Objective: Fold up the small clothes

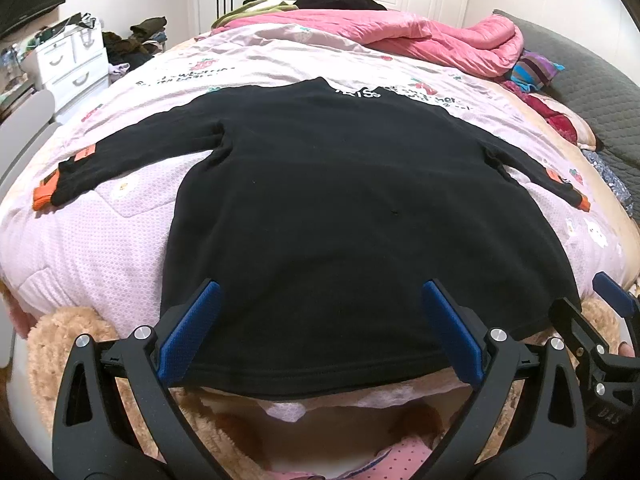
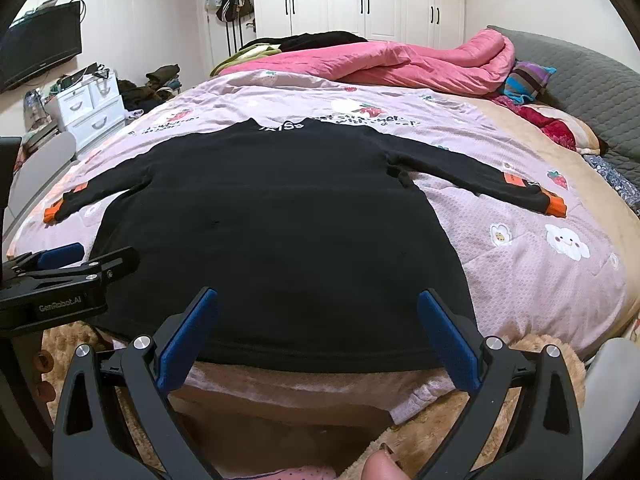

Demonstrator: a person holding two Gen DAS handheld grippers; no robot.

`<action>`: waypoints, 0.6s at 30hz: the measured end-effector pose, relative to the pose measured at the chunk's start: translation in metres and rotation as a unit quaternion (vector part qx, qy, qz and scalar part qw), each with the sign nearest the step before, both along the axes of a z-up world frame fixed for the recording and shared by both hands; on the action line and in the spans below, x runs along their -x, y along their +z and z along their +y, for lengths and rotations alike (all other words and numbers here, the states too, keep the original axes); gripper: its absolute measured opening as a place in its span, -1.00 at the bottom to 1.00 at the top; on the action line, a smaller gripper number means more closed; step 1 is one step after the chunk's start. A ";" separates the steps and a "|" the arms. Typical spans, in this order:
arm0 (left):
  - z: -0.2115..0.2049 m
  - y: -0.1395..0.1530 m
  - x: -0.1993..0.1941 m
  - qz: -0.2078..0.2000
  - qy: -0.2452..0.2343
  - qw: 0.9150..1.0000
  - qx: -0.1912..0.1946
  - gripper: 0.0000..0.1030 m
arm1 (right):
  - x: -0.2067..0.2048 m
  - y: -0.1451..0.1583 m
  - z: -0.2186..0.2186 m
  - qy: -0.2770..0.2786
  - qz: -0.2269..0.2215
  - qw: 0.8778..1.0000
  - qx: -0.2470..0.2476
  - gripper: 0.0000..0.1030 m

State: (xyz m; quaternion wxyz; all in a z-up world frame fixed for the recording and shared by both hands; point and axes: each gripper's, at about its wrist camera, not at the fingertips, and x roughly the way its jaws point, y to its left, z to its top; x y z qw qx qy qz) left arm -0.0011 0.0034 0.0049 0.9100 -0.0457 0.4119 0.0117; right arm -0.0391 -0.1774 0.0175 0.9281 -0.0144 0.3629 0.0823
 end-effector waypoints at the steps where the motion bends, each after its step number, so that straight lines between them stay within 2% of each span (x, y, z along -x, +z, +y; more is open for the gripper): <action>1: 0.001 0.000 -0.001 0.000 0.000 1.000 0.000 0.82 | 0.000 0.000 0.001 -0.001 0.000 1.000 0.000 0.92; 18: 0.001 0.000 -0.001 -0.001 -0.001 1.000 -0.003 0.82 | 0.000 0.001 -0.001 -0.005 0.000 1.000 -0.002 0.92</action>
